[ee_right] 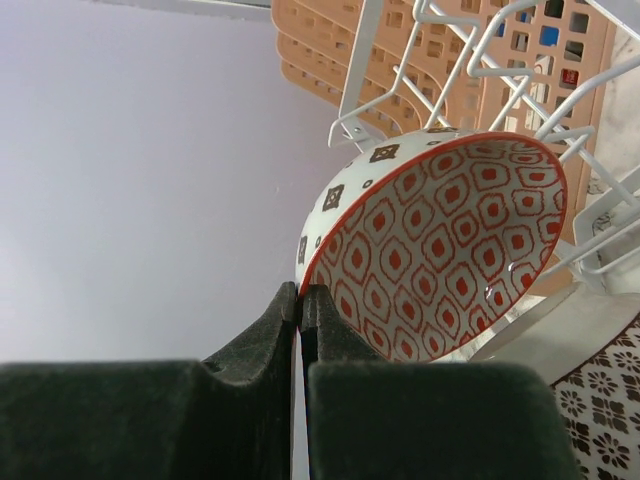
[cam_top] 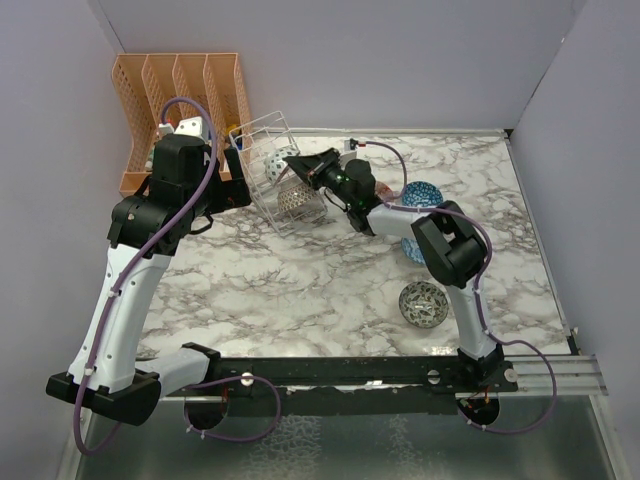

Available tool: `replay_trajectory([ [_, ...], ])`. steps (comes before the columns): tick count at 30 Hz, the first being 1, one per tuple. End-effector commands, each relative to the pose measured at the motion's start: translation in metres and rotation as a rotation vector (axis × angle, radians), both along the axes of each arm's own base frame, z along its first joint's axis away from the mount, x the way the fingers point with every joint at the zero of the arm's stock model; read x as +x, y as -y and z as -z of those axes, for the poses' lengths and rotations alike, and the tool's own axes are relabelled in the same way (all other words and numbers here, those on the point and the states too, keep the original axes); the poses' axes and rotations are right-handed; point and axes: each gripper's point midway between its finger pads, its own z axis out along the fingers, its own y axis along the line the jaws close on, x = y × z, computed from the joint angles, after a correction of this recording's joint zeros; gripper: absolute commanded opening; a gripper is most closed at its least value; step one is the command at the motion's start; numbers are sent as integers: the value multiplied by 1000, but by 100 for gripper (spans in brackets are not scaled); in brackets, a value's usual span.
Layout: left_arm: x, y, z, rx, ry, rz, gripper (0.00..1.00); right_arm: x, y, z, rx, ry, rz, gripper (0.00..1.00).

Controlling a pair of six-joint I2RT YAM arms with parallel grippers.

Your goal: Load the bowls into the dish rack

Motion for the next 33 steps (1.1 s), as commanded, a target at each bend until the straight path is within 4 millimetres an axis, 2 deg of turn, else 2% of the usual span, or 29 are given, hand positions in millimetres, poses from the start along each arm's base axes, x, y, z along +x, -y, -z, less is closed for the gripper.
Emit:
replay_trajectory([
  [1,2,1,-8,1,31,3,99,-6,10,-49,78,133,60,1],
  [7,2,1,-6,0,25,6,99,-12,13,-57,56,157,107,1],
  [22,5,5,-1,0,11,15,99,-20,0,-37,62,124,98,1],
  [33,5,6,2,4,1,17,99,-28,-7,-1,57,38,100,1],
])
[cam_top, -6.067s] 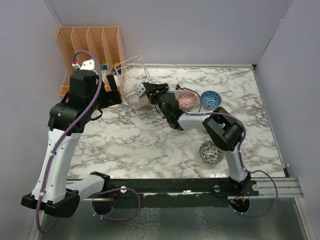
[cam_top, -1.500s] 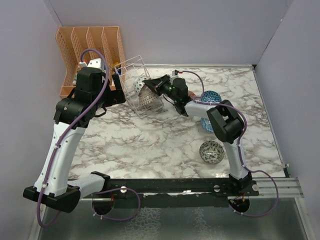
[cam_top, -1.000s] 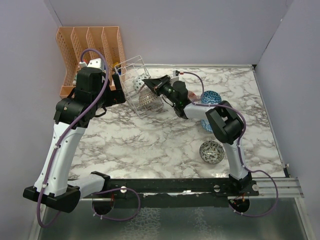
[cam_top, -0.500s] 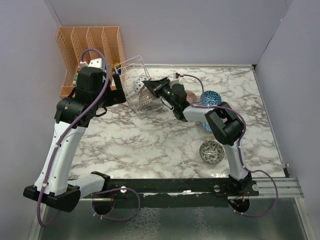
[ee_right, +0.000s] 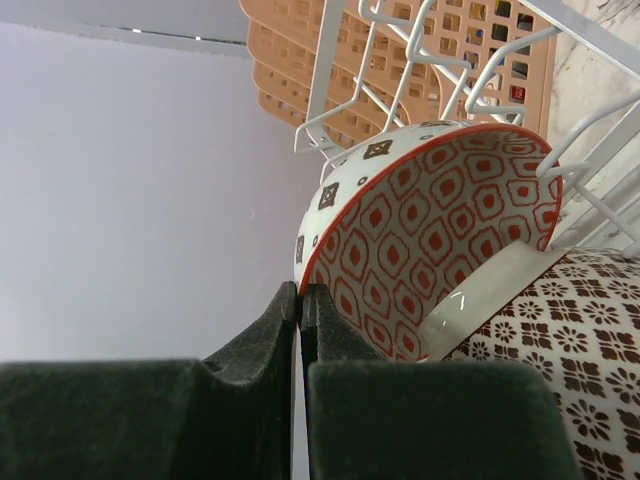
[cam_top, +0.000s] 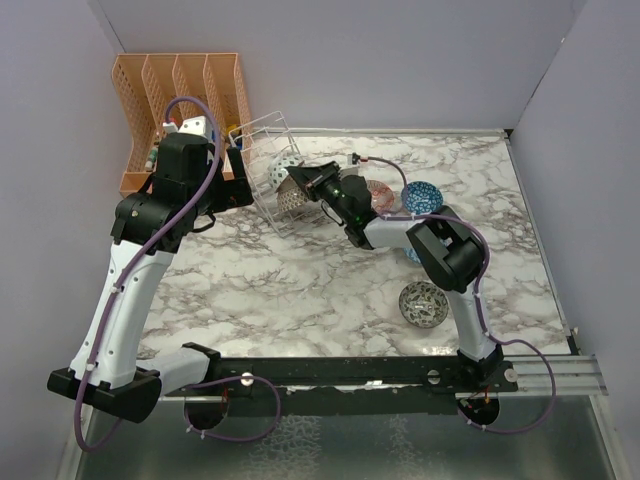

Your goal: Load the bowls into the dish rack

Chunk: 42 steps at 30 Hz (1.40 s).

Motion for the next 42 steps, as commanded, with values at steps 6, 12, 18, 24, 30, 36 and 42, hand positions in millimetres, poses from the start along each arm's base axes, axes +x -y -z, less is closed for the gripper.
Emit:
replay_trajectory([
  [6,3,3,0,0,8,12,99,-14,-6,-9,58,8,2,3],
  [12,3,4,1,-1,6,14,99,-20,-10,1,37,-24,-24,5],
  [18,2,5,2,-5,4,16,99,-25,-8,2,15,-33,-27,5],
  [24,1,5,2,-12,7,18,99,-22,-4,-15,7,18,2,4],
  [30,-4,1,11,-1,-8,6,99,-19,-6,-30,18,54,4,3],
  [36,-5,1,14,-2,-11,4,99,-7,-4,-51,16,70,63,2],
  [42,-7,1,11,-4,-5,6,99,0,0,-61,-14,93,109,2],
])
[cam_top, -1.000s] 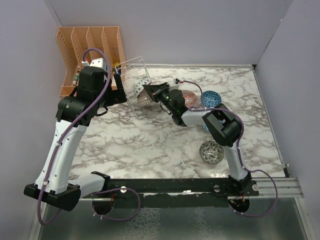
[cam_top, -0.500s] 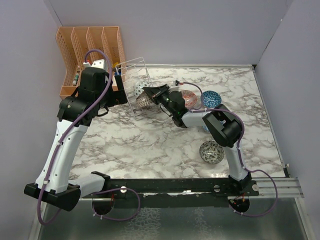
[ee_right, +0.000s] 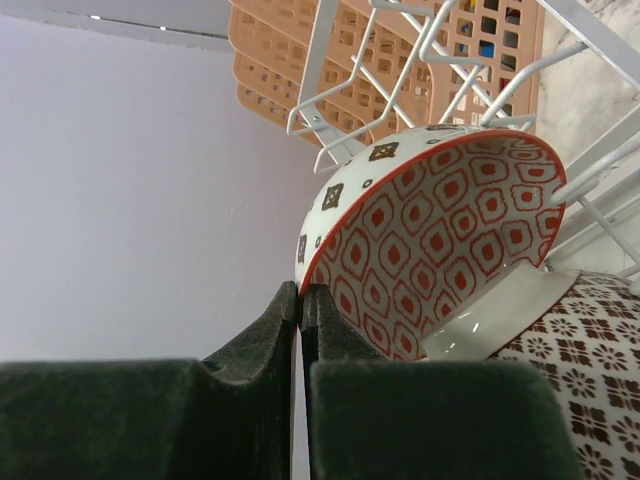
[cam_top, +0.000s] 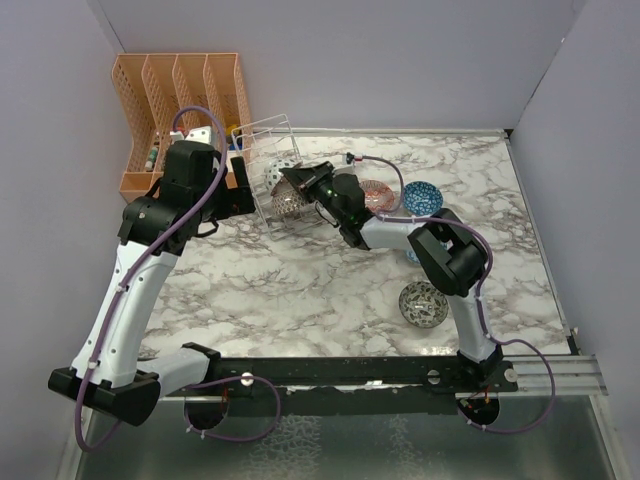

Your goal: Load the bowls into the dish rack

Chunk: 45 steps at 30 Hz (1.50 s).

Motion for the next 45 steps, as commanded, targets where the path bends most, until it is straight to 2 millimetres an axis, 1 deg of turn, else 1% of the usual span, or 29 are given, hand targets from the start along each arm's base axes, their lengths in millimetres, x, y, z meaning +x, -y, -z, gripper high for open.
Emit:
replay_trajectory([
  [1,-2,1,-14,-21,49,3,99,4,8,-63,48,108,67,2],
  [7,-3,2,-8,-28,36,3,99,10,8,-65,51,159,91,1],
  [13,-3,3,-3,-31,25,3,99,0,2,-56,68,176,92,1],
  [18,-3,4,0,-34,19,7,98,-7,-8,-58,25,217,105,1],
  [21,-2,6,2,-40,14,9,98,-9,-4,-55,14,225,134,1],
  [22,-2,7,2,-43,13,12,98,-9,-2,-50,13,215,143,1],
  [24,-2,8,4,-49,8,16,98,-10,1,-46,28,205,157,1],
  [29,-4,10,6,-57,-1,24,98,-16,0,-45,37,207,181,1],
  [33,-5,8,6,-48,2,21,97,-20,-1,-38,66,189,200,1],
  [37,-8,6,8,-44,2,19,97,-27,-7,-28,66,180,214,1],
  [45,-12,6,14,-46,-9,23,97,-39,-10,-1,68,125,211,1],
])
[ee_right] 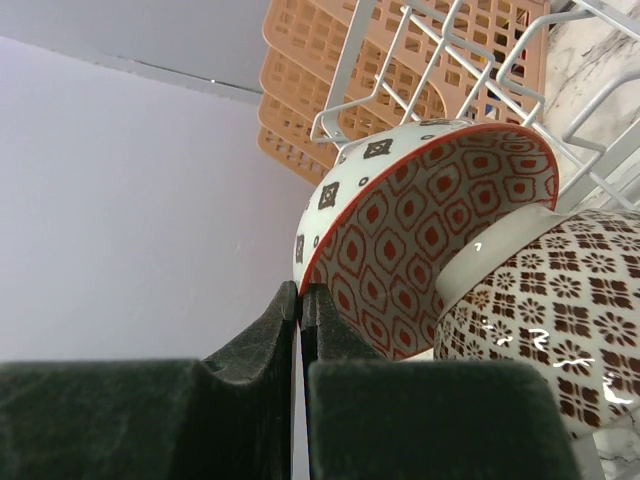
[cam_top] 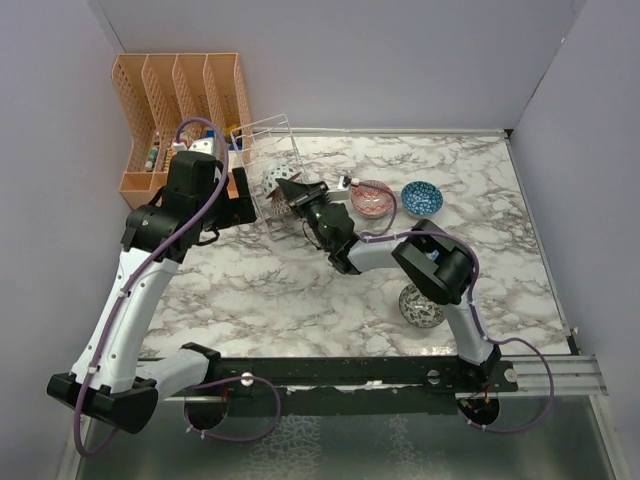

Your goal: Load the bowls into the dish rack

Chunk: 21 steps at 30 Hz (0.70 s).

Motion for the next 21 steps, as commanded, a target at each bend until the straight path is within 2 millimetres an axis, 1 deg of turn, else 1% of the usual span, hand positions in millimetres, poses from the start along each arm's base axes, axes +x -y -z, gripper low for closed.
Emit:
replay_trajectory([
  [1,-4,3,-3,-24,23,17,97,-6,3,6,58,-2,28,1],
  [5,-6,5,1,-29,12,25,97,-7,4,14,49,-21,28,1],
  [8,-7,6,3,-33,11,28,97,-10,4,26,51,-61,12,4],
  [11,-8,6,6,-32,7,31,96,-14,2,33,47,-87,-11,6],
  [15,-10,7,9,-28,2,37,96,-17,0,34,48,-101,-29,8],
  [21,-10,8,8,-24,11,44,96,-21,0,35,48,-135,-49,18],
])
